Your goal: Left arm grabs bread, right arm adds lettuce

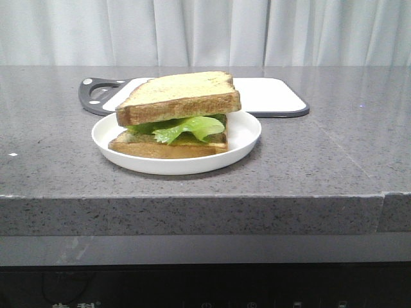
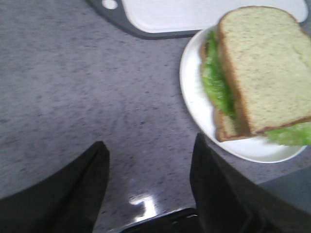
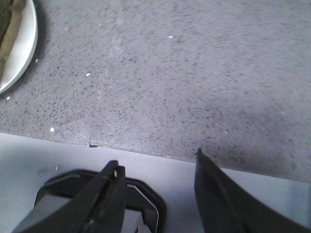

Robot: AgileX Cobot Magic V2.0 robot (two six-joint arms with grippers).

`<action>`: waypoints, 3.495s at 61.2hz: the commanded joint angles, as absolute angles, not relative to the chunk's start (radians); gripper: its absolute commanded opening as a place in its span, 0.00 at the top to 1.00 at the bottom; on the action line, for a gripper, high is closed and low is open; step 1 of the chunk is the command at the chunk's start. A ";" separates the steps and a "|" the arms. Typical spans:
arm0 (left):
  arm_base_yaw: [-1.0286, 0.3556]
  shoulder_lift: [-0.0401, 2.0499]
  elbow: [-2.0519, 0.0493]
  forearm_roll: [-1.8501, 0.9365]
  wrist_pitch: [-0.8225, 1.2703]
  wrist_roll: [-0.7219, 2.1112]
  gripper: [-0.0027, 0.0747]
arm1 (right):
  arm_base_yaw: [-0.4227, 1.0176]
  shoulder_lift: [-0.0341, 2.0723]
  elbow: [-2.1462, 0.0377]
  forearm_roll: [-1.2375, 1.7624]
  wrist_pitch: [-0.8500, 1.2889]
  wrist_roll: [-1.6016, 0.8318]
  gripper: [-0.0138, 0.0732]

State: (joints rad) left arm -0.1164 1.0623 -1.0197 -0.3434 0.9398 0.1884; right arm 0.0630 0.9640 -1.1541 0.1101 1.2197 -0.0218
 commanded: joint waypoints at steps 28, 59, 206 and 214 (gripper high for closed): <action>-0.117 0.653 -0.859 -0.033 0.836 -0.055 0.49 | 0.059 0.564 -0.905 0.090 0.995 0.021 0.42; -0.117 0.541 -0.726 -0.035 0.732 -0.055 0.92 | 0.059 0.469 -0.838 0.090 0.966 0.021 0.90; -0.014 -0.024 0.010 -0.056 -0.090 -0.044 0.99 | 0.059 0.469 -0.838 0.090 0.977 0.022 0.98; -0.014 -0.024 0.010 -0.056 -0.090 -0.044 0.99 | 0.059 0.452 -0.814 0.072 0.915 0.021 0.98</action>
